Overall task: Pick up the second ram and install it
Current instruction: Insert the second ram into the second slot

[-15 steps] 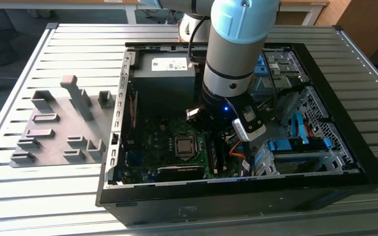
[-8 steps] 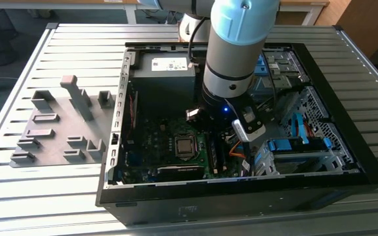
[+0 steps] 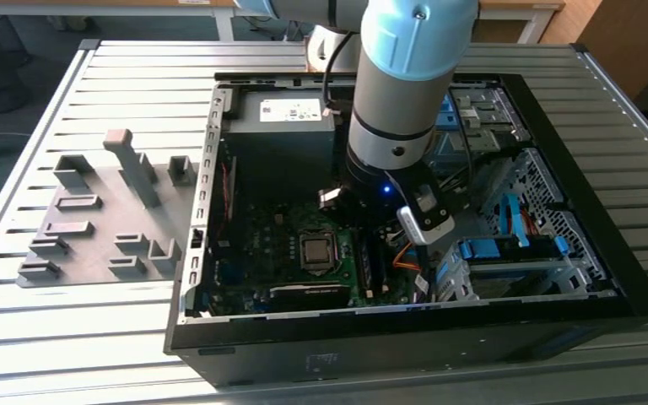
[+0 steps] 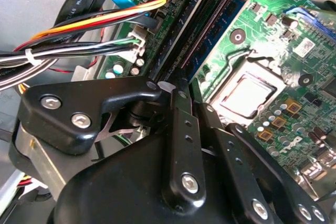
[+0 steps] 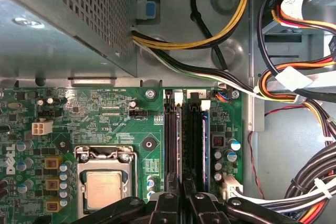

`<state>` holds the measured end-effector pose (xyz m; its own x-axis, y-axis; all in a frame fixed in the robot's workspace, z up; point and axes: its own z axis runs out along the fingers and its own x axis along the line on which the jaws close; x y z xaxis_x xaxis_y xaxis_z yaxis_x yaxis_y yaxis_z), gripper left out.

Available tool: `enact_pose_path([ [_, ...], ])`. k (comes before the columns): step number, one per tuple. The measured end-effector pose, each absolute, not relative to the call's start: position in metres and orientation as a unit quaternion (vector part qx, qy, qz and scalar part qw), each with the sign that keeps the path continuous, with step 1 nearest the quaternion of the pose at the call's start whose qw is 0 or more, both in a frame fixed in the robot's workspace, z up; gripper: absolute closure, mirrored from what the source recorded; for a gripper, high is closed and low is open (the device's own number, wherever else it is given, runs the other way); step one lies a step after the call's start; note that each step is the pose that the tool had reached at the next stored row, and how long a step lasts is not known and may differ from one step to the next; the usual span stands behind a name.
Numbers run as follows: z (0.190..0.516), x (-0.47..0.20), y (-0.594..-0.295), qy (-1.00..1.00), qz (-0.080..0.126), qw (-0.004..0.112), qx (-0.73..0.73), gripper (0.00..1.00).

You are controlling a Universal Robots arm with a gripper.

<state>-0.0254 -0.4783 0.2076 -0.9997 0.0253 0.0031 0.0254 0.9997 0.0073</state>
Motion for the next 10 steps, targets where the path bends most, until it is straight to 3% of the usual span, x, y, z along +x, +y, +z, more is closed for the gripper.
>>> enact_pose_path([
  [10, 0.2074, -0.0254, -0.4783, -1.0, -0.004, 0.001, -0.013, 0.86],
])
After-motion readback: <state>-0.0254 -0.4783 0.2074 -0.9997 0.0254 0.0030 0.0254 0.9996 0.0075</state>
